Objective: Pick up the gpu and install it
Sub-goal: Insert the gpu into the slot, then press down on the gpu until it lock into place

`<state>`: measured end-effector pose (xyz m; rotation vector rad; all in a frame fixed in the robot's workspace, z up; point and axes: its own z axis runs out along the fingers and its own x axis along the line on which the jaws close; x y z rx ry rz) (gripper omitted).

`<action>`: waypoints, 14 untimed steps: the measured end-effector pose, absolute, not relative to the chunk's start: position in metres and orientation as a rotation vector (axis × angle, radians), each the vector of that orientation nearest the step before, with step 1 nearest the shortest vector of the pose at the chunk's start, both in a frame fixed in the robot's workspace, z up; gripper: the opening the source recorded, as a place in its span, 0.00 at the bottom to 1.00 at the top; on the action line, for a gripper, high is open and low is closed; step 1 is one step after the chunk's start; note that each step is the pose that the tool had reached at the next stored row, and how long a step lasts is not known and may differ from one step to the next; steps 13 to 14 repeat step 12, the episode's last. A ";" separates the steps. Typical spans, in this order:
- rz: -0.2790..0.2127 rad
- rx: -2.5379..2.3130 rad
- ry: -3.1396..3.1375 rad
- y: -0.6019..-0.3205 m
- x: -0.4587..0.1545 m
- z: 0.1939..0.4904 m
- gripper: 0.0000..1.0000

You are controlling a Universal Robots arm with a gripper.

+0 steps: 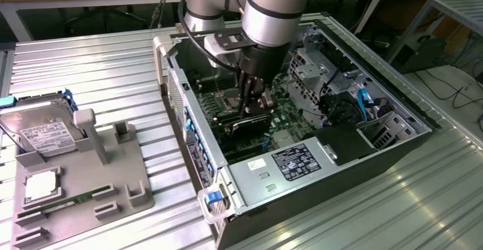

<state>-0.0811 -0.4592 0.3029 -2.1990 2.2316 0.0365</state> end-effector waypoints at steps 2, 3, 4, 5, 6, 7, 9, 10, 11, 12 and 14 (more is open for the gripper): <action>0.036 -2.199 2.232 -0.459 -0.081 0.303 0.15; 0.036 -2.199 2.232 -0.459 -0.081 0.303 0.15; 0.036 -2.199 2.232 -0.459 -0.081 0.303 0.11; 0.036 -2.199 2.232 -0.459 -0.081 0.303 0.11; 0.036 -2.199 2.232 -0.459 -0.081 0.303 0.11; 0.036 -2.199 2.232 -0.459 -0.081 0.303 0.11; 0.036 -2.199 2.232 -0.459 -0.081 0.303 0.11; 0.036 -2.199 2.232 -0.459 -0.081 0.303 0.11; 0.036 -2.199 2.232 -0.459 -0.081 0.303 0.11; 0.036 -2.199 2.232 -0.459 -0.081 0.303 0.11; 0.036 -2.199 2.232 -0.459 -0.081 0.303 0.11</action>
